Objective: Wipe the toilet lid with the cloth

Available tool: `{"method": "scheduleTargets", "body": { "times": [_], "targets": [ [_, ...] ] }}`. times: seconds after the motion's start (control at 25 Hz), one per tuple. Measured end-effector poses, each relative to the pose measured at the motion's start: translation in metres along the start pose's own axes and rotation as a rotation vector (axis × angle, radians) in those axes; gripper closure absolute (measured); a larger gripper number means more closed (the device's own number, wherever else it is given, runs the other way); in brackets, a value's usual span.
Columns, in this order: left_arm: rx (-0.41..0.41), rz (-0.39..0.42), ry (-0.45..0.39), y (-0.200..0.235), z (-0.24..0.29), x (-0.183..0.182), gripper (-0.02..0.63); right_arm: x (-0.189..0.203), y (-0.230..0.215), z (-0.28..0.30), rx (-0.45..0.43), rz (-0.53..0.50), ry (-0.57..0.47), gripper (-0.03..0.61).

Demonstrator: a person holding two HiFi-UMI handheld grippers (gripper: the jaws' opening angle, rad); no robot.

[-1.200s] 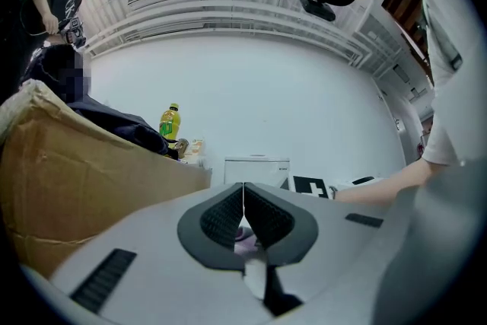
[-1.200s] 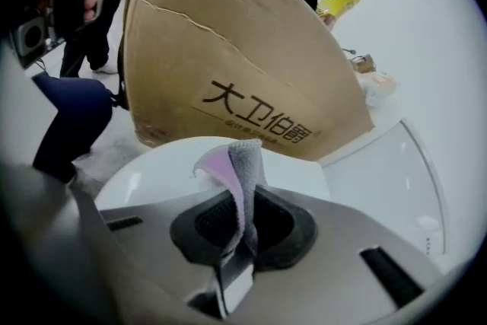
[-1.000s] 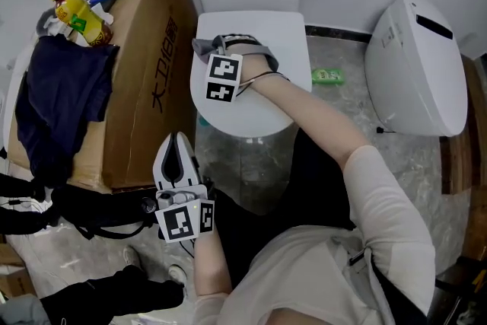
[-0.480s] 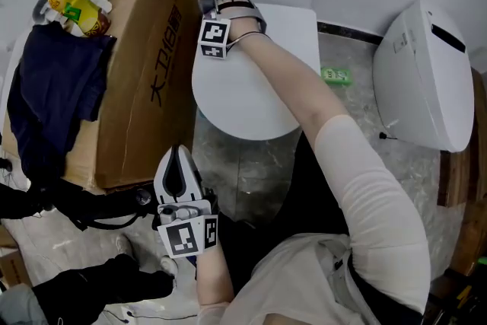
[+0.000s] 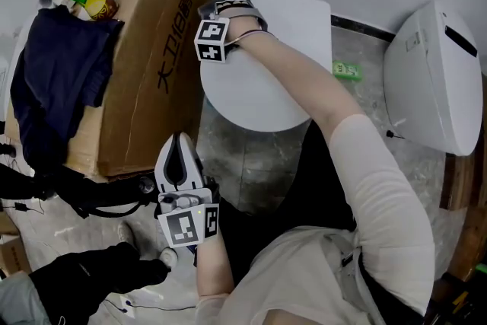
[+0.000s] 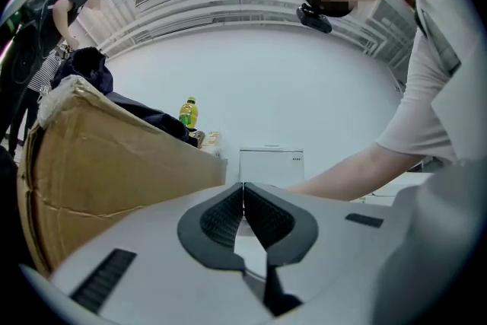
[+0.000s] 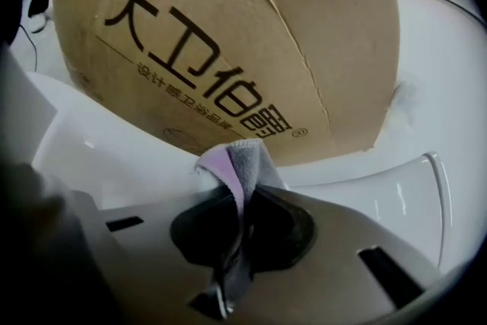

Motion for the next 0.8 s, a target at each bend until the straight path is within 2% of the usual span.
{"method": "scheduleTargets", "body": {
  "times": [0.28,0.8],
  "targets": [
    [0.037,-0.007,-0.029,0.002,0.003,-0.011,0.598,-0.021,0.053,-0.045,-0.118,0.019,-0.056,0.532],
    [0.004,0.009,-0.048,0.009,-0.001,-0.020,0.598,-0.036,0.112,-0.109,-0.198,0.030,-0.156,0.532]
  ]
}}
Point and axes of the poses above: the fingertips, and each gripper's own axes: z forward along the fingers, y to its left, x out of its underside, the point moved 2 cm from there along -z, backward along the fingers, and after that the axes turned 3 degrees about -x, right-handed, at the moved point
